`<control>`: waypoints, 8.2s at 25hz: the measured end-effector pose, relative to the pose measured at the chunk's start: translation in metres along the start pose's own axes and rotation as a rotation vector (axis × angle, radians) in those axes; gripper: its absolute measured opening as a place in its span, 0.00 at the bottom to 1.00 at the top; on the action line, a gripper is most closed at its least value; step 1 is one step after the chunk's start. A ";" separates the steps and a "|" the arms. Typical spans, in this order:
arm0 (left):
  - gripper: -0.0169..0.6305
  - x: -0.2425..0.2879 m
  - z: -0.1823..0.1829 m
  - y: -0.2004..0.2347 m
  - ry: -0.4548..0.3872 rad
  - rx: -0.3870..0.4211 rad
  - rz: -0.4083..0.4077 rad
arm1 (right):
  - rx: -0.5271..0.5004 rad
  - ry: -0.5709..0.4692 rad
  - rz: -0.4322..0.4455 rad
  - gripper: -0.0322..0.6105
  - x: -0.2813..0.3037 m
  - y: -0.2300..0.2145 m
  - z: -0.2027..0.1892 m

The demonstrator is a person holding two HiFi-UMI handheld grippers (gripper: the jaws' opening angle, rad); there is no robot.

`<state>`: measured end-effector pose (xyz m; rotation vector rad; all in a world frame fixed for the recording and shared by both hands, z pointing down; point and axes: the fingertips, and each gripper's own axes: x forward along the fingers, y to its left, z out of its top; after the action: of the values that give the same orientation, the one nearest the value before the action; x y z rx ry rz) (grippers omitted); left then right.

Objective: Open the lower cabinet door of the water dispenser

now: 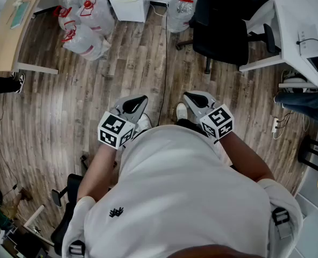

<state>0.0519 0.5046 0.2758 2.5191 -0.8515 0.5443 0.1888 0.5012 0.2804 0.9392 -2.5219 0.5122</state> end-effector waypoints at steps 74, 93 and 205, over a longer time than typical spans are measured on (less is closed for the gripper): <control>0.11 0.337 0.181 0.477 0.197 -0.101 -0.020 | -0.030 0.386 0.078 0.19 0.632 -0.506 0.016; 0.11 0.370 0.115 0.509 0.224 -0.167 -0.053 | -0.136 0.498 0.014 0.30 0.811 -0.601 -0.054; 0.11 0.016 -0.052 0.580 -0.056 -0.437 0.335 | -0.180 0.659 0.033 0.21 0.955 -0.225 -0.061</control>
<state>-0.3184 0.1044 0.4802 2.0157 -1.2714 0.3411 -0.3072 -0.1383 0.8387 0.5424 -1.9462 0.4936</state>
